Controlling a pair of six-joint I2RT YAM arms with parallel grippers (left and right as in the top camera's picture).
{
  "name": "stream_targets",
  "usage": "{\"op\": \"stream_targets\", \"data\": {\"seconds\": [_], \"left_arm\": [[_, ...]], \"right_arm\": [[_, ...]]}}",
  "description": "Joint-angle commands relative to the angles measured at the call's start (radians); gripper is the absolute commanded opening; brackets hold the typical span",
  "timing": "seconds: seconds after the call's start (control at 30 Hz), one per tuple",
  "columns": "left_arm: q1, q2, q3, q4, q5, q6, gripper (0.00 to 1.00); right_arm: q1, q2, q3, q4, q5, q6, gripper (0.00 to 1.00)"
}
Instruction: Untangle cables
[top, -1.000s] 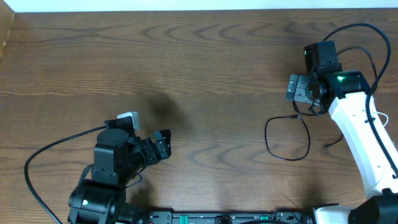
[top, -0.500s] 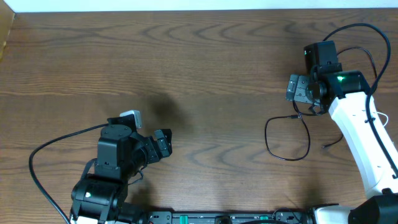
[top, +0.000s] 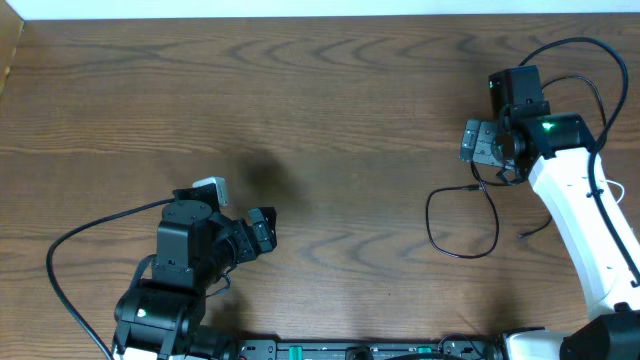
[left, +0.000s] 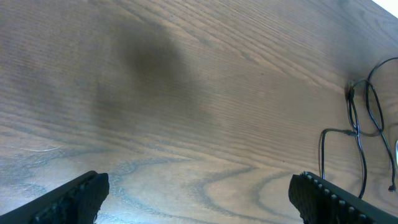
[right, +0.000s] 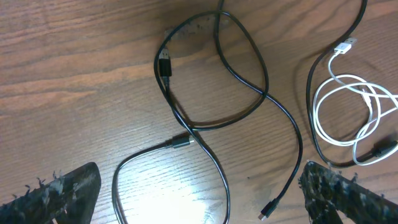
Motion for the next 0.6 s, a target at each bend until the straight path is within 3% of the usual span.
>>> {"op": "stream_targets", "data": {"seconds": [0.0, 0.33, 0.57], "left_arm": [[-0.002, -0.002, 0.001, -0.001, -0.011, 0.010, 0.98], [-0.002, -0.002, 0.001, -0.001, -0.011, 0.010, 0.98], [-0.002, -0.002, 0.001, -0.001, -0.011, 0.010, 0.98]], "right_arm": [[-0.004, 0.000, -0.001, -0.003, 0.001, 0.013, 0.99], [-0.004, -0.069, -0.003, -0.004, 0.001, 0.013, 0.99], [-0.004, -0.316, -0.004, -0.004, 0.001, 0.013, 0.99]]}}
